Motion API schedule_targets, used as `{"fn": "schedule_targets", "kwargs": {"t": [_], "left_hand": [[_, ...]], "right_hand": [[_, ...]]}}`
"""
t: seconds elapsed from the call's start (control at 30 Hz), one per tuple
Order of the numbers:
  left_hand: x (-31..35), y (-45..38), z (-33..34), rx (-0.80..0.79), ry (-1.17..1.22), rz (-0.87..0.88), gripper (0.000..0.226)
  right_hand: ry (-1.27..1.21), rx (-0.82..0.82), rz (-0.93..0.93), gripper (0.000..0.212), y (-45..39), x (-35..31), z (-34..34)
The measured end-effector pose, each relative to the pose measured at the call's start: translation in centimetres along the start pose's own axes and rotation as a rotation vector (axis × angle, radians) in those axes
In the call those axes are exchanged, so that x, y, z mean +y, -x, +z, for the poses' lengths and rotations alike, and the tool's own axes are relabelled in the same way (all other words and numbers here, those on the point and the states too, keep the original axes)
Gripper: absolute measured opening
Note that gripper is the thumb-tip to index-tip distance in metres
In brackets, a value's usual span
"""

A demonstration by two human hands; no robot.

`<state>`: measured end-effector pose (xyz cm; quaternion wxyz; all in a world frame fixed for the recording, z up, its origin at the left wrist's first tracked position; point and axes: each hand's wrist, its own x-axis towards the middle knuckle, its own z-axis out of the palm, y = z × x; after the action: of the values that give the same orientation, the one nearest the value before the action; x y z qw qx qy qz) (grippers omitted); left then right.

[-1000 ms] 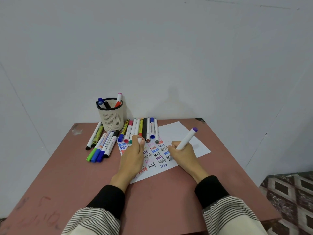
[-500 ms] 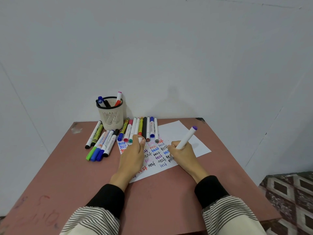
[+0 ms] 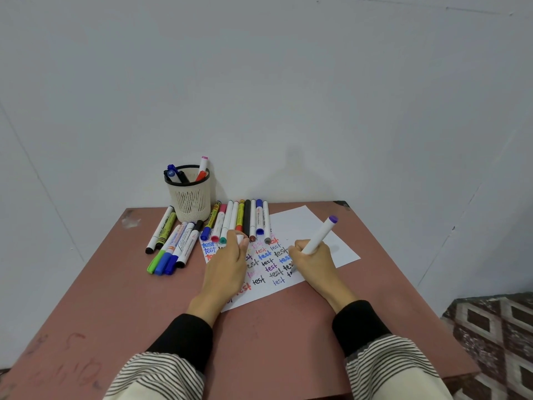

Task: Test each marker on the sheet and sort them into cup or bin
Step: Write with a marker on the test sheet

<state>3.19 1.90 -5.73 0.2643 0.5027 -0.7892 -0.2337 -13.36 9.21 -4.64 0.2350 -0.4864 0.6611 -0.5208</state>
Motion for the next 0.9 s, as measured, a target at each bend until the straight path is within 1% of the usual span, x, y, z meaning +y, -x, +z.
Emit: {"fn": "schedule_targets", "kwargs": {"t": [0.1,0.3,0.63,0.83,0.9], "left_hand": [[-0.01,-0.01,0.01,-0.005,-0.001,-0.005,0.037],[0.05,-0.05,0.00,-0.011,0.003,-0.009,0.037],[0.06,0.02,-0.02,-0.018,0.005,-0.001,0.034],[0.06,0.07,-0.02,-0.019,0.002,0.005,0.030],[0.02,0.09,-0.06,-0.024,-0.001,0.005,0.029]], "right_hand": [[0.007,-0.006,0.011,0.048,-0.16,0.03,-0.02],[-0.008,0.056,0.018,0.043,-0.41,0.22,-0.14],[0.011,0.022,0.028,0.046,-0.55,0.46,-0.19],[0.011,0.025,0.026,0.047,-0.37,0.04,-0.25],[-0.005,0.057,0.027,0.047,-0.36,-0.02,-0.30]]}}
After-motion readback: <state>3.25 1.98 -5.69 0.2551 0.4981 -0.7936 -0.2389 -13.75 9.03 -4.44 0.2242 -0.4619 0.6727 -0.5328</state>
